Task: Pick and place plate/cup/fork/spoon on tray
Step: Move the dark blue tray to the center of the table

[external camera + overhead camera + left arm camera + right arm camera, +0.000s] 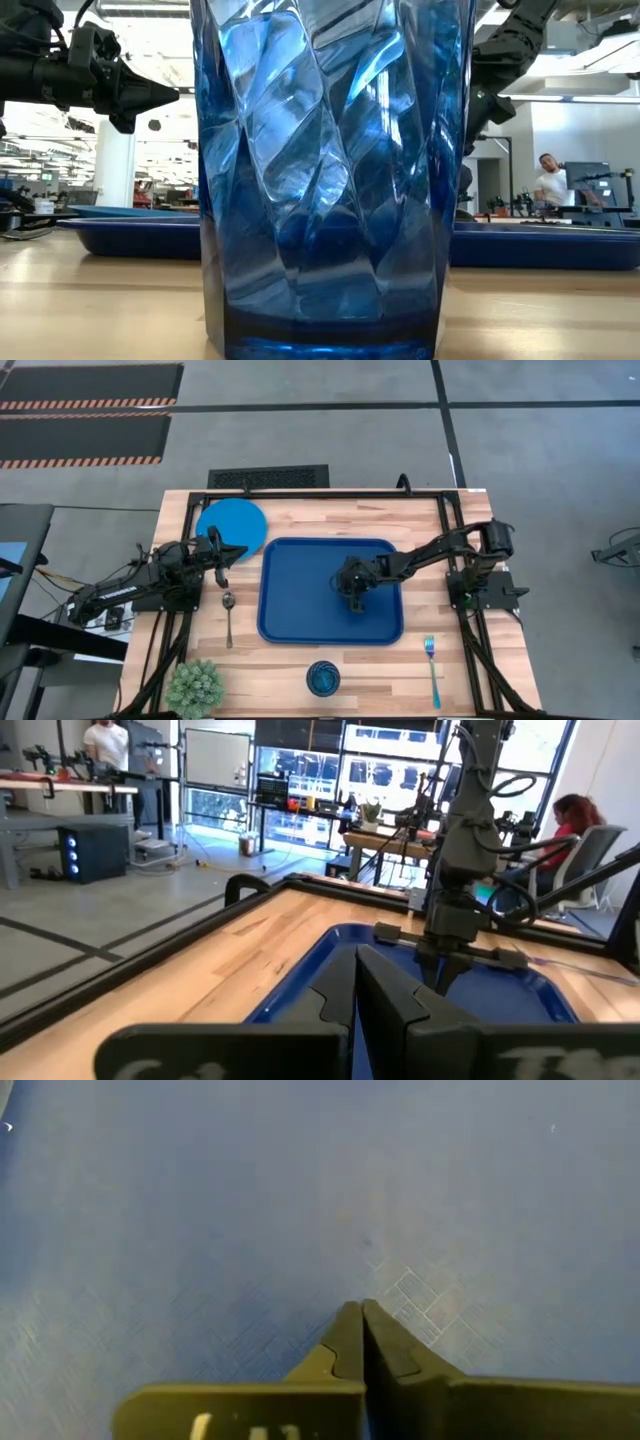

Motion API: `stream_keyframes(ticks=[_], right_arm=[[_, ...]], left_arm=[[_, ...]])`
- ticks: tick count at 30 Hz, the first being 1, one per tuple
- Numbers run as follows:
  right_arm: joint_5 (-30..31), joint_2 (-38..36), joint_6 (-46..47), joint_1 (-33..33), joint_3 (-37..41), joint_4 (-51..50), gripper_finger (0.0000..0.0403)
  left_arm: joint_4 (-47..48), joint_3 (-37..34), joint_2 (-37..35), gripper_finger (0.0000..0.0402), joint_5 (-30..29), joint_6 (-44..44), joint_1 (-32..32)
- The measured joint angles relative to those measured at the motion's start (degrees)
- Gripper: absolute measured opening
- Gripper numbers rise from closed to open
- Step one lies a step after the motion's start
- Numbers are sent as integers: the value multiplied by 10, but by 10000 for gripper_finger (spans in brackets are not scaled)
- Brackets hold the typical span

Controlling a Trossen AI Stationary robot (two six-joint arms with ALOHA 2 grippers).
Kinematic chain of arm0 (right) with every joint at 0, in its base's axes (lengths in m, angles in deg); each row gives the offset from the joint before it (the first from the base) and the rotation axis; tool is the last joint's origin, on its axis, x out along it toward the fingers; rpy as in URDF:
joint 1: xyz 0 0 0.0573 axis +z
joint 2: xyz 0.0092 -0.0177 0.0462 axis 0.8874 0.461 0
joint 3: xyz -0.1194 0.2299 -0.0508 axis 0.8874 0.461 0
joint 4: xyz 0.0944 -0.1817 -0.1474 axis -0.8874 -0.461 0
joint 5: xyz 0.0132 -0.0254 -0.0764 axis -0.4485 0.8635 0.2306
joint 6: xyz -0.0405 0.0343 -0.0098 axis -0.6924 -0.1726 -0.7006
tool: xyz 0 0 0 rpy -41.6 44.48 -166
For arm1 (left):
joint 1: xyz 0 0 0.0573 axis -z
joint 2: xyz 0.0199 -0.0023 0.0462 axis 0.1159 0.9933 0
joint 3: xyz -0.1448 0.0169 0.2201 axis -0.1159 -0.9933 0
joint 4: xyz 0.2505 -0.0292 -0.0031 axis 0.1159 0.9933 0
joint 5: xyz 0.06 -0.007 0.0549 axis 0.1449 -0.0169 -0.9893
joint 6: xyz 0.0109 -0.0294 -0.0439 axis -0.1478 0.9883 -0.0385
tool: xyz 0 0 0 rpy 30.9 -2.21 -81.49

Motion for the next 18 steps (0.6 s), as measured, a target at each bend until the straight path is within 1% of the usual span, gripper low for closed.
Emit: stream_keyframes(ticks=[6, 10, 13, 18], right_arm=[[6, -57, -5, -7, 5, -33, 29], [30, -126, -1, -8, 1, -77, 30], [58, -184, 35, -11, 2, -182, 19], [108, -271, 147, -22, 1, -417, 5]], left_arm=[[0, 0, 0, 0, 0, -3, 0], [0, 0, 0, 0, 0, -5, 0], [0, 0, 1, 0, 0, -9, 0], [2, 0, 9, 0, 1, -11, 0]])
